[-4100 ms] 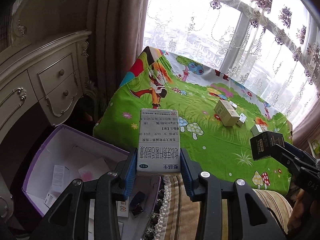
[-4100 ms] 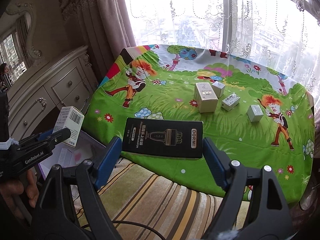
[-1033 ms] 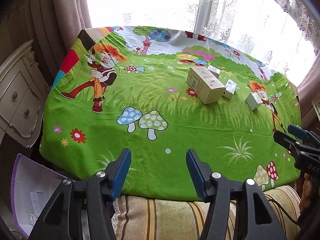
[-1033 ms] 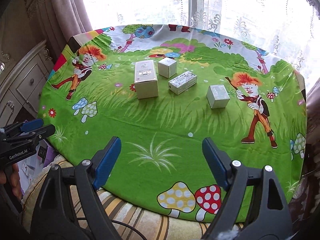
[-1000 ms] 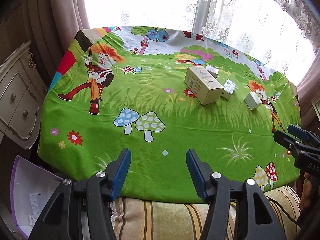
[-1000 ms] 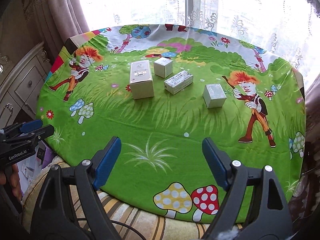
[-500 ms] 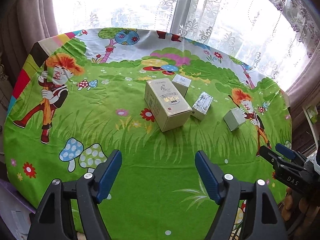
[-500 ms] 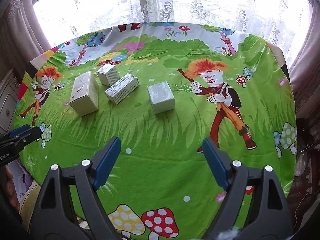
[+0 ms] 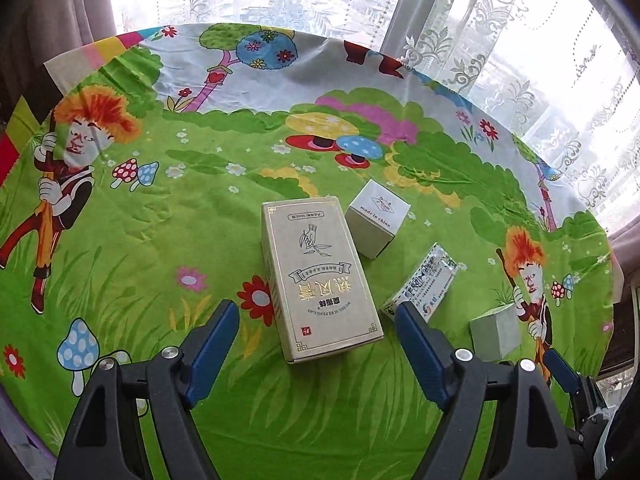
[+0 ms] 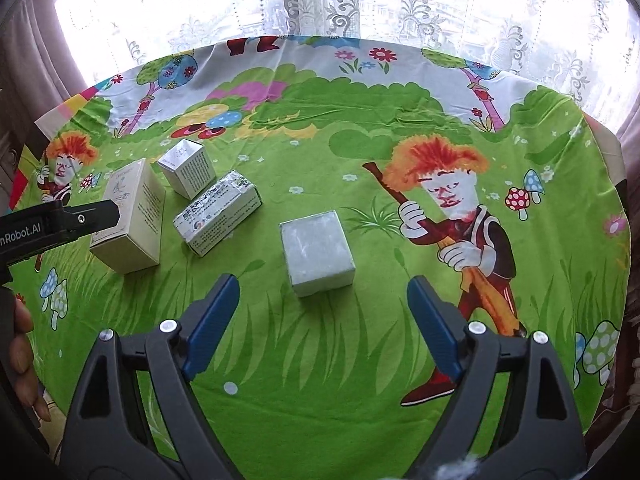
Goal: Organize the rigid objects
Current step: 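Grasp the beige box with left tool while right tool grasps the white wrapped box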
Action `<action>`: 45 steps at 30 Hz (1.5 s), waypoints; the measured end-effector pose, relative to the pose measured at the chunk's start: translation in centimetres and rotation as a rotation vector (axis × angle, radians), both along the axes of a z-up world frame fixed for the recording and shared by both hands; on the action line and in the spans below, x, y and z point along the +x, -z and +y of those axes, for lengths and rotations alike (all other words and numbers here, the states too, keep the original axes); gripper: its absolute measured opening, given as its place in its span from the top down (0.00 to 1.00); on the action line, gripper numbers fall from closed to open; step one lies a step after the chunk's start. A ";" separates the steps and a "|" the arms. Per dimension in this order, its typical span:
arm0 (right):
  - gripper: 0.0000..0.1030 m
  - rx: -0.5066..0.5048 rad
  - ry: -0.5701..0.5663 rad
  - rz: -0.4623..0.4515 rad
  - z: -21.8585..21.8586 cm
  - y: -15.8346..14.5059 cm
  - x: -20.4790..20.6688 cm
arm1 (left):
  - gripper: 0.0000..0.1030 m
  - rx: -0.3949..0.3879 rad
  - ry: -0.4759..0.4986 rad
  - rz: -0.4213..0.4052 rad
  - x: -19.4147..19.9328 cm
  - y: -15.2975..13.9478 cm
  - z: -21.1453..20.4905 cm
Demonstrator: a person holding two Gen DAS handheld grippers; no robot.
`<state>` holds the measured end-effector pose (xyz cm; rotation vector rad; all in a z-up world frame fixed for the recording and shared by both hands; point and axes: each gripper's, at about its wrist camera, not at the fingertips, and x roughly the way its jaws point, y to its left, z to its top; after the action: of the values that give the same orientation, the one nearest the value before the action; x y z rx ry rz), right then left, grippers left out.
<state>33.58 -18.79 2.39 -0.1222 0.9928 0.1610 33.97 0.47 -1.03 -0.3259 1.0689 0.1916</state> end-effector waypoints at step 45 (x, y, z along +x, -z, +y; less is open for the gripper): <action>0.57 0.081 -0.157 -0.049 6.1 -5.4 -9.6 | 0.49 0.243 -0.010 -0.141 -16.0 -5.2 3.5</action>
<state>23.98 -12.71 7.82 -0.1292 0.9264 0.3402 18.02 3.94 4.20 -0.1239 0.8938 0.2996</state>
